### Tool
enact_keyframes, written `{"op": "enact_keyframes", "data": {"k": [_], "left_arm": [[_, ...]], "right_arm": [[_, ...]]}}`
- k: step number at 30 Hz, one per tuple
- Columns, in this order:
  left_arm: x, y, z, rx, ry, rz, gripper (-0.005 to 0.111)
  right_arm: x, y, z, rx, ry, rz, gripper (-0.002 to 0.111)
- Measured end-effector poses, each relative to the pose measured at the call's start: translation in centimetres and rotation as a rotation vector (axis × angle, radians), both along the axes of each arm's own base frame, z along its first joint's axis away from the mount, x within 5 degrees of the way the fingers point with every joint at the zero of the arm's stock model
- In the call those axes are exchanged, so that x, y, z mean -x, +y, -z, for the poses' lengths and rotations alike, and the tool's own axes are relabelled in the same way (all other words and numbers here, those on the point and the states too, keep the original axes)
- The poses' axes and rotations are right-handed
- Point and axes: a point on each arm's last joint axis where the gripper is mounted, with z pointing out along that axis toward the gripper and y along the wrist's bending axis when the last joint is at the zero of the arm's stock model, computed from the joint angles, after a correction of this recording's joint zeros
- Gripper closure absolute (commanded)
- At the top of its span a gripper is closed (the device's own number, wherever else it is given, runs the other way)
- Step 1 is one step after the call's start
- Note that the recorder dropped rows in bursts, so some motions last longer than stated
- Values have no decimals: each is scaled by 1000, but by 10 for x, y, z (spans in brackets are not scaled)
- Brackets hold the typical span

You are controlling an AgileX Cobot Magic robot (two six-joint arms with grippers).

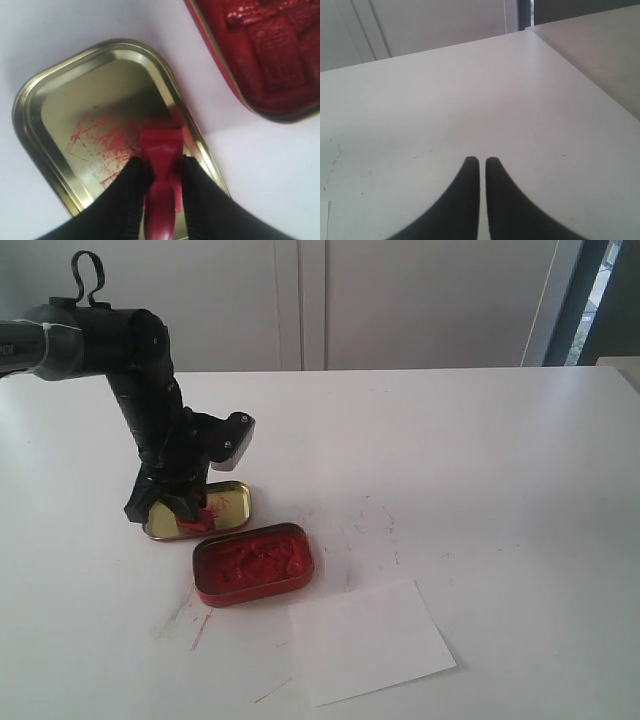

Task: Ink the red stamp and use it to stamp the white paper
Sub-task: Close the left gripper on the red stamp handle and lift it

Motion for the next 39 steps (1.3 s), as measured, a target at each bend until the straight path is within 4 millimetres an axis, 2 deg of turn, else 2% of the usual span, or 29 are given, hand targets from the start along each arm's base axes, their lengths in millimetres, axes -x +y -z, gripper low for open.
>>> {"op": "enact_keyframes", "data": {"k": [3,6,12,26,39], "left_arm": [[0,0,0,0,0,-3,74],[0,0,0,0,0,-3,80],[0,0,0,-1,0,-6,107],[0,0,-2,1,7,-69,107],[5,2,-35,48,-24,-286,107]], "right_arm": [[0,0,0,0,0,0,103],[0,0,0,0,0,0,103],[0,0,0,0,0,0,103],[0,0,0,0,0,0,103],[0,0,0,0,0,0,103]]}}
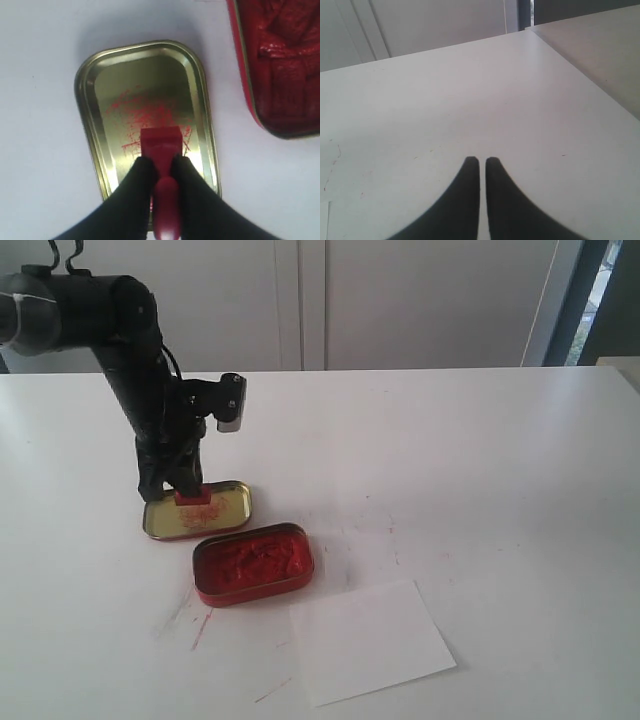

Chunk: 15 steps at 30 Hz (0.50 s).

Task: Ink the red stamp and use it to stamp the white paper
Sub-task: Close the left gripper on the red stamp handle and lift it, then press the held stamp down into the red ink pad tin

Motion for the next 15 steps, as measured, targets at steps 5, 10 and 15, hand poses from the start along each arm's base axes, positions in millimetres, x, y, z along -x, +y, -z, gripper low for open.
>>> {"op": "enact_keyframes", "data": {"k": [5,10,15], "left_arm": [[5,2,-12,16,21,-117,107],[11,4,-26,27,45,-214,107],[18,7,-31,13,100,-285,107]], "right_arm": [[0,0,0,0,0,0,103],[0,0,0,0,0,0,103],[0,0,0,0,0,0,103]]}}
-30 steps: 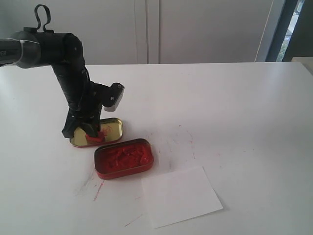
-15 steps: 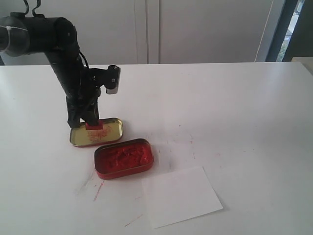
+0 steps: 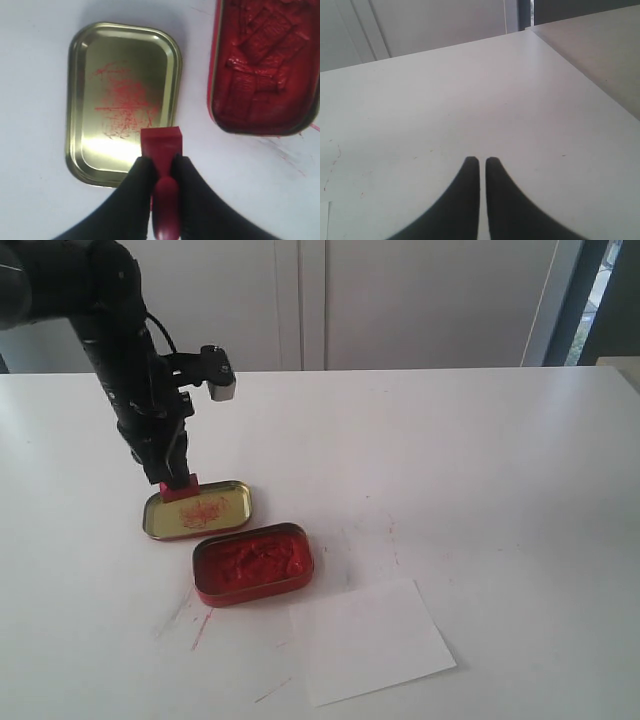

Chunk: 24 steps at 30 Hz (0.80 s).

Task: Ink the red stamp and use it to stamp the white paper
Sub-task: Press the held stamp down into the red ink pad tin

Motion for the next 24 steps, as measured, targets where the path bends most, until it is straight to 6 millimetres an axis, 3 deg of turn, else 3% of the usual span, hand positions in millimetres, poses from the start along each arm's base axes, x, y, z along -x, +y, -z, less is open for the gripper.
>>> {"op": "enact_keyframes", "data": {"k": [12,24], "left_arm": [[22,-22,-13,-15,38,4,107],[55,-46,18,-63,106,30,107]], "right_arm": [[0,0,0,0,0,0,103],[0,0,0,0,0,0,103]]}}
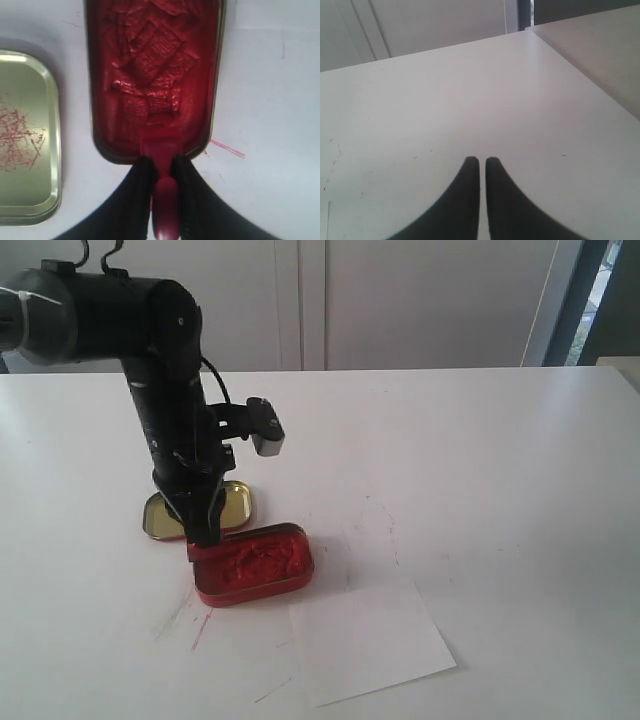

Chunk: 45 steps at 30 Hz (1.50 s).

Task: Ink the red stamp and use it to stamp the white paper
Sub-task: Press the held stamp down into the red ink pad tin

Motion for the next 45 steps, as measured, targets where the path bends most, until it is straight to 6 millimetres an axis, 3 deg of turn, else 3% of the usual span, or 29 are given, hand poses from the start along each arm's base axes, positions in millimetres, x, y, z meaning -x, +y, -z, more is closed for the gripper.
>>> {"op": "enact_keyframes", "data": {"k": [8,12,19,45], "left_arm": [[11,-16,10,15,-25,-14,107],[17,-15,26,17,-17,-21,107],[21,-13,38,38,-35,-38,107],[26,-10,44,71,-76,-58,107]], "right_arm": [[0,0,0,0,0,0,103],[0,0,0,0,0,0,103],[0,0,0,0,0,0,103],[0,0,0,0,0,0,103]]}}
